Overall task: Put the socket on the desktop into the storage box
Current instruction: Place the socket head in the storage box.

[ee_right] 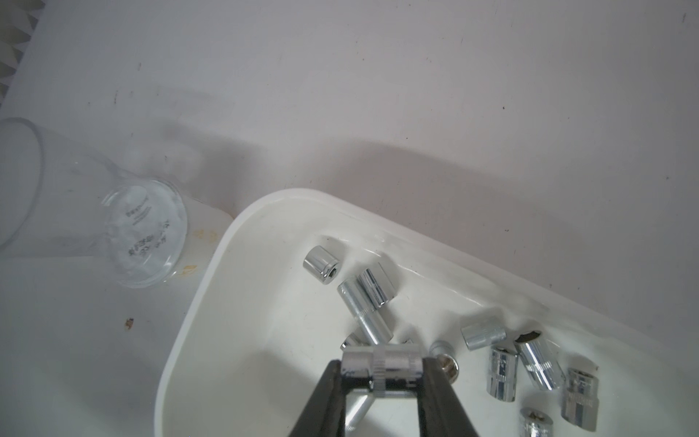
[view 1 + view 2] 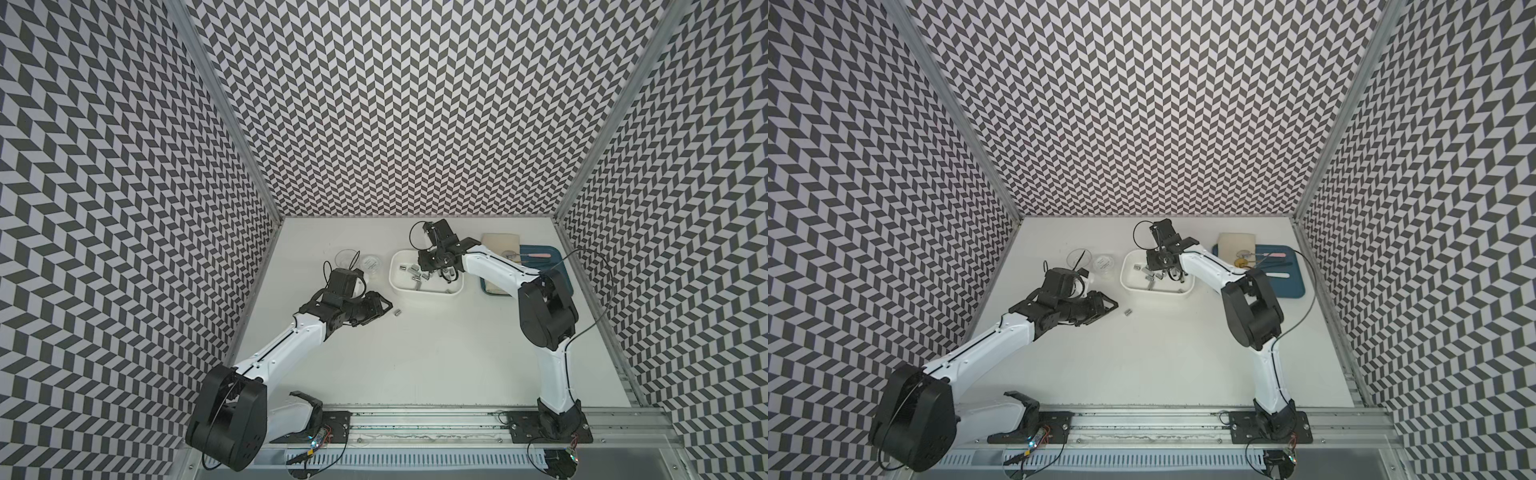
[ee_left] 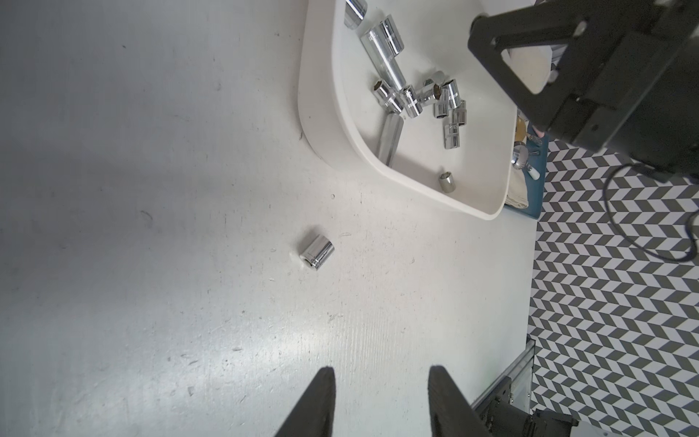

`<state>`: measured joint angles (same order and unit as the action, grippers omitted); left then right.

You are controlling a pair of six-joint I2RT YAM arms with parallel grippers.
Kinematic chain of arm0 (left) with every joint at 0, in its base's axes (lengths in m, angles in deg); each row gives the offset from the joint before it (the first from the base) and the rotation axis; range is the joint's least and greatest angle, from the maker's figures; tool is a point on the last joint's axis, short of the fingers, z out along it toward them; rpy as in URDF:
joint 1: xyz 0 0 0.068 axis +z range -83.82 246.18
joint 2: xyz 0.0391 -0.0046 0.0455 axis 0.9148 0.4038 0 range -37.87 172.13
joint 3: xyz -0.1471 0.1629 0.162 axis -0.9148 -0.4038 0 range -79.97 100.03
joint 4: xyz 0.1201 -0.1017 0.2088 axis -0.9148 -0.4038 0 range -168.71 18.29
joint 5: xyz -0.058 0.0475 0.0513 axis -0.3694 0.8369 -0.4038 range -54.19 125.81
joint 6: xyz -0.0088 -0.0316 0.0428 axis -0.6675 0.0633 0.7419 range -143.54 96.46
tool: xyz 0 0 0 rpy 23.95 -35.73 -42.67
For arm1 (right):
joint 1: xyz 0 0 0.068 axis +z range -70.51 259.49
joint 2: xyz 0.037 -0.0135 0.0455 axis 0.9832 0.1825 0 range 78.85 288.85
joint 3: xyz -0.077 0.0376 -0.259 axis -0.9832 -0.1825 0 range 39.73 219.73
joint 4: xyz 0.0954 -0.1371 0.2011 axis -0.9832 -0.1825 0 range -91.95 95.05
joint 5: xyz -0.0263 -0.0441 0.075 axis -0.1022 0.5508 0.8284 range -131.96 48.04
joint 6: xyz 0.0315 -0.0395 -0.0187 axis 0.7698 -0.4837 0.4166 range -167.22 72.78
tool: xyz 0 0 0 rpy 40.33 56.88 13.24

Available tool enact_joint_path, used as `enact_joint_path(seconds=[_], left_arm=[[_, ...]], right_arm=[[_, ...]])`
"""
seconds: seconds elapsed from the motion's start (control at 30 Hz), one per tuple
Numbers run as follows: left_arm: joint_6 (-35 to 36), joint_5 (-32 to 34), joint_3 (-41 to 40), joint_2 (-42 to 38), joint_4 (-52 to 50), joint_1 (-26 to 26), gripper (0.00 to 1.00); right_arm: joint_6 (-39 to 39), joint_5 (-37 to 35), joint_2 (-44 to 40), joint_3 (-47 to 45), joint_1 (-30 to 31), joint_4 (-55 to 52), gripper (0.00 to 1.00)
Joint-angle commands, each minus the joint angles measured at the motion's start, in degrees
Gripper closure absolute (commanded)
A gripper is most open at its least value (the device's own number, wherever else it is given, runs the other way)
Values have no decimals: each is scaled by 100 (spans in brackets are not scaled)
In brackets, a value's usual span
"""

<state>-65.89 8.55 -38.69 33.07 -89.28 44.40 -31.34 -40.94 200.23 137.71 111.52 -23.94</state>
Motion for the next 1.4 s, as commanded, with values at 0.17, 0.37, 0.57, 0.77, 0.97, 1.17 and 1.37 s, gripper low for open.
enact_joint_path(seconds=[0.17, 0.37, 0.57, 0.77, 0.97, 1.17, 1.37], left_arm=[[-19, 116, 7, -41, 110, -39, 56], [-19, 115, -43, -18, 130, -41, 56], [-18, 134, -48, -18, 110, -46, 56], [-6, 146, -41, 4, 95, -45, 56], [94, 310, -13, 12, -8, -45, 57], [278, 565, 80, 28, -178, -38, 56], [708, 803, 379, 170, -513, -45, 56]], right_arm=[[118, 9, 494, 399, -115, -71, 70], [135, 30, 606, 451, -144, -80, 68], [155, -2, 576, 446, -145, -89, 58], [161, 73, 374, 331, -142, -89, 56], [153, 214, -295, -256, -123, 178, 56], [155, 360, -1240, -1181, -61, 523, 56], [168, 619, -2311, -2252, -11, 861, 55]])
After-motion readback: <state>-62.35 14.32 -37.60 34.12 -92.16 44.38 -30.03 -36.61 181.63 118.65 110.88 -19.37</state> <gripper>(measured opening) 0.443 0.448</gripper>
